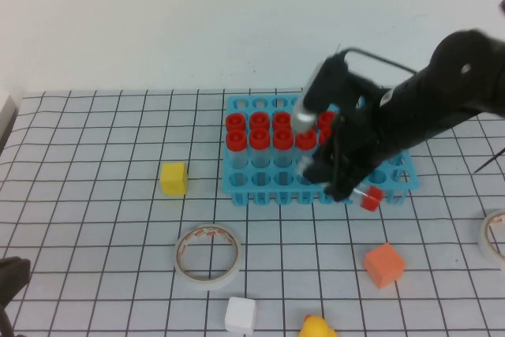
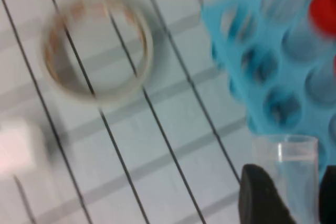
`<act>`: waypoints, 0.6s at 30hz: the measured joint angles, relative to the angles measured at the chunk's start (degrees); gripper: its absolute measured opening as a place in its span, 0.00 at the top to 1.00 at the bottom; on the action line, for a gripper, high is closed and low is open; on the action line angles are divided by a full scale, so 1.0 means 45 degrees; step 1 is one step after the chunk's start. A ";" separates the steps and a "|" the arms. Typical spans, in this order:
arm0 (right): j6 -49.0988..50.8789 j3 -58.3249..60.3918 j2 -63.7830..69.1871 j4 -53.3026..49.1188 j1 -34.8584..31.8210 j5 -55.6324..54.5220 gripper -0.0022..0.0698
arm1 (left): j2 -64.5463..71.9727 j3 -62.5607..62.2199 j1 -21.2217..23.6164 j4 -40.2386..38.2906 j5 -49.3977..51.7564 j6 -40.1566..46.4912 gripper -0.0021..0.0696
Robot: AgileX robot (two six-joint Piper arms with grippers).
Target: Place the test tubes
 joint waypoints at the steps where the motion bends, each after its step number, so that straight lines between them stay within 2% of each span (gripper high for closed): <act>1: 0.0000 0.0000 -0.0172 0.0316 0.0000 0.0000 0.66 | 0.0000 0.0000 0.0000 -0.0219 -0.0024 0.0026 0.97; 5: -0.0635 0.0096 -0.1068 0.2201 -0.0023 -0.0207 0.66 | 0.0000 0.0000 0.0000 -0.1233 -0.0457 0.0364 0.97; 10: -0.2980 0.1422 -0.2898 0.5880 -0.0023 -0.1622 0.66 | 0.0000 0.0000 0.0000 -0.2852 -0.1604 0.1361 0.97; 11: -0.4589 0.2296 -0.3762 0.7964 -0.0023 -0.2127 0.66 | 0.0000 0.0000 0.0000 -0.3599 -0.2073 0.1777 0.97; 15: -0.8712 0.4033 -0.5157 1.3012 -0.0023 -0.2542 0.66 | 0.0000 0.0000 0.0000 -0.5966 -0.2957 0.3319 0.97; 18: -1.0719 0.5001 -0.6154 1.4823 -0.0023 -0.2891 0.66 | 0.0000 0.0000 0.0000 -0.8729 -0.3392 0.5419 0.97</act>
